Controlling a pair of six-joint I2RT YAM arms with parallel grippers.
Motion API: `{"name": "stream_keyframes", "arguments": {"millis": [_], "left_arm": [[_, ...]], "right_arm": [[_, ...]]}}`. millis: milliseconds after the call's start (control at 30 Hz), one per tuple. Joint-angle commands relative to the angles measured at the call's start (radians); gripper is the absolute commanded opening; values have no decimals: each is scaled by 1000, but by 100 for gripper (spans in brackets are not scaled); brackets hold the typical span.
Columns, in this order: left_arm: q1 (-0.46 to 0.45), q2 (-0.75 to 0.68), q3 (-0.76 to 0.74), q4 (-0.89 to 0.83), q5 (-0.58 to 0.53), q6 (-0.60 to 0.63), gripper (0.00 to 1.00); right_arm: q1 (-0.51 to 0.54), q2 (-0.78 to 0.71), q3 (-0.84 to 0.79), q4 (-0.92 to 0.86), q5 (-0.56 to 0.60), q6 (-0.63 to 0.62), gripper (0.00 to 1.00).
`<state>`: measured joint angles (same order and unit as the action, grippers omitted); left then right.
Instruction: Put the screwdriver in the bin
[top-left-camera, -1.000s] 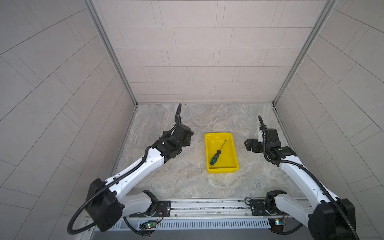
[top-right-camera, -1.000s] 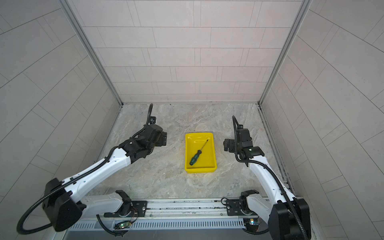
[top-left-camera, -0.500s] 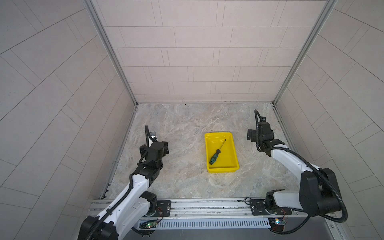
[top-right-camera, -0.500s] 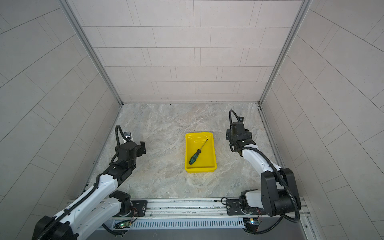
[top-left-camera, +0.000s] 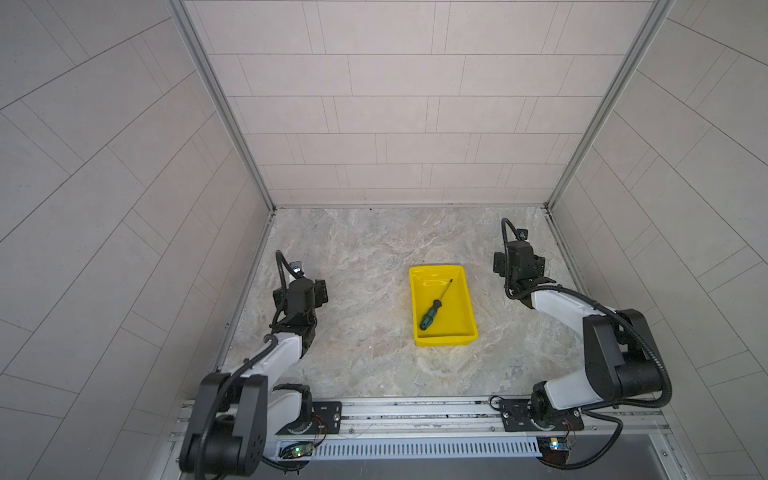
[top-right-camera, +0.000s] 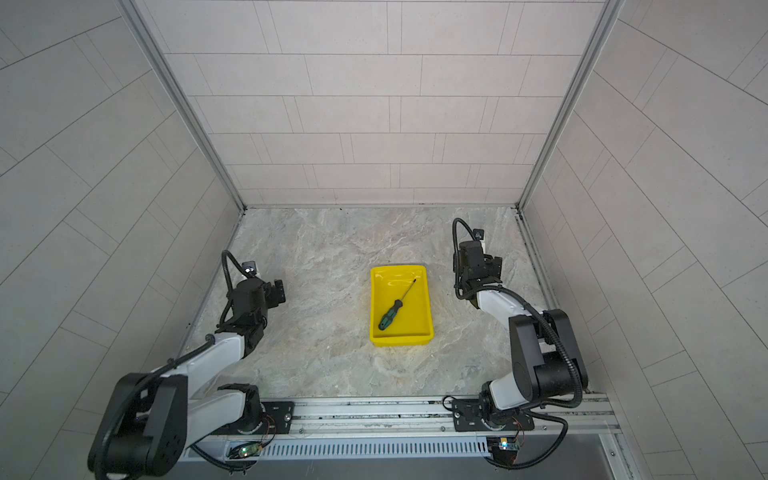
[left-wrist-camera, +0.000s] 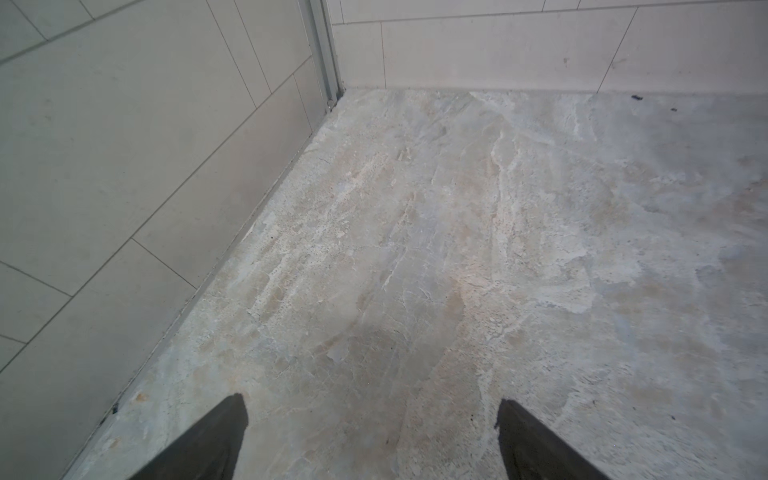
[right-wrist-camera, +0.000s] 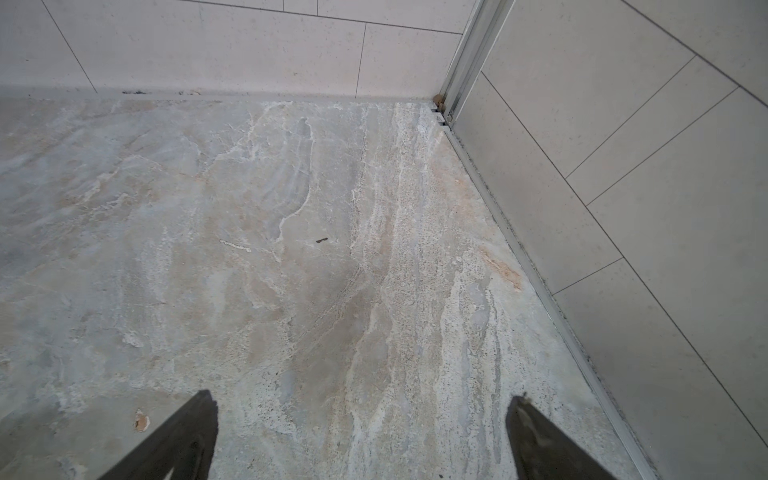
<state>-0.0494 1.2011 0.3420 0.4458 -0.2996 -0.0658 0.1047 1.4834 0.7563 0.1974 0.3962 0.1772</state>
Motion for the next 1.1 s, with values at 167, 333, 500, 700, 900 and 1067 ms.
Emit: {"name": "stream_keyframes", "arguments": {"millis": [167, 333, 500, 700, 900, 1067], "left_arm": [[13, 188, 125, 122, 166, 35, 100], [17, 260, 160, 137, 157, 24, 100], [20, 317, 209, 92, 164, 22, 100], [25, 315, 201, 105, 166, 17, 100], [25, 319, 192, 120, 172, 22, 100], [26, 319, 186, 131, 172, 24, 100]], "right_arm": [[4, 57, 83, 18, 35, -60, 98], [4, 42, 62, 40, 41, -58, 98], [4, 16, 33, 58, 47, -51, 98], [4, -26, -12, 75, 44, -42, 98], [3, -35, -19, 73, 44, -38, 98], [-1, -25, -7, 57, 49, -53, 98]]}}
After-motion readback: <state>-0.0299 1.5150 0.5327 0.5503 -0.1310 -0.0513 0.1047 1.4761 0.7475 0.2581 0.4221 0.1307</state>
